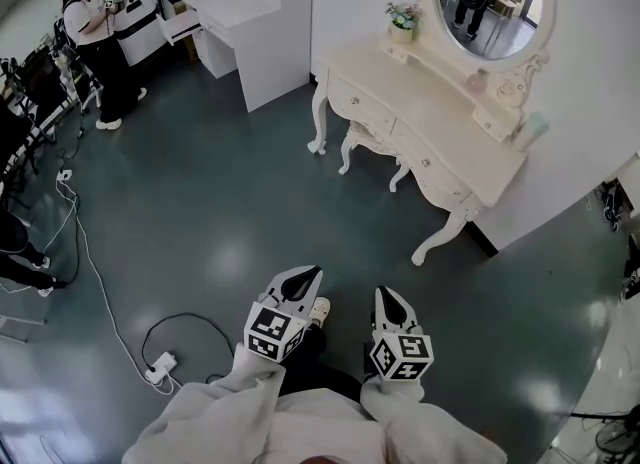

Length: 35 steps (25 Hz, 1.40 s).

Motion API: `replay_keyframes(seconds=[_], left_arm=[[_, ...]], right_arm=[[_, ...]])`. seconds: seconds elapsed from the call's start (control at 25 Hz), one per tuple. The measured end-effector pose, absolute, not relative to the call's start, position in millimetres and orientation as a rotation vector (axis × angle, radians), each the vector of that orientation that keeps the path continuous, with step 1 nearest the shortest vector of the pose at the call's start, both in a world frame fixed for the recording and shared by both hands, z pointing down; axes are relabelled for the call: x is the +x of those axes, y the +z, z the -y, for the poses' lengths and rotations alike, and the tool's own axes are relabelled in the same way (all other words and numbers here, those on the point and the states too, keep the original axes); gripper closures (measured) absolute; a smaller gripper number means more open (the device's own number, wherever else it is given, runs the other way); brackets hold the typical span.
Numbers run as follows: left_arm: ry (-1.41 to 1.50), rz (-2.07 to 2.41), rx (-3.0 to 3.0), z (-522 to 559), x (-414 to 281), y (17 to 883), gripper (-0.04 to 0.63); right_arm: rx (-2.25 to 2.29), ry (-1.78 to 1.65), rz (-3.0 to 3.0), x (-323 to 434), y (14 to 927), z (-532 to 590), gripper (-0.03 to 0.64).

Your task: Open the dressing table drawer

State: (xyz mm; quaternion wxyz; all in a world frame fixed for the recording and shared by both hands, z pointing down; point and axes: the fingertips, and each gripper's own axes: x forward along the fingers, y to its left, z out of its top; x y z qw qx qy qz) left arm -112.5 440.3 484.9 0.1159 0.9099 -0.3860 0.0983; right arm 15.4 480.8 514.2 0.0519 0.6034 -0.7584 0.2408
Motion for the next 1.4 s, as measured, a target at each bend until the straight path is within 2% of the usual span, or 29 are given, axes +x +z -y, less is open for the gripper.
replay_keyframes(seconds=[0.84,1.4], left_arm=[[0.277,1.099,2.705,-280,-100,480,0.578],[0.288,1.049,2.694,-245,-103,496,0.578]], right_arm=[[1.843,0.708,2.302,27,509,-325,0.58],[1.888,0.81,2.245,24,526,-293,0.58]])
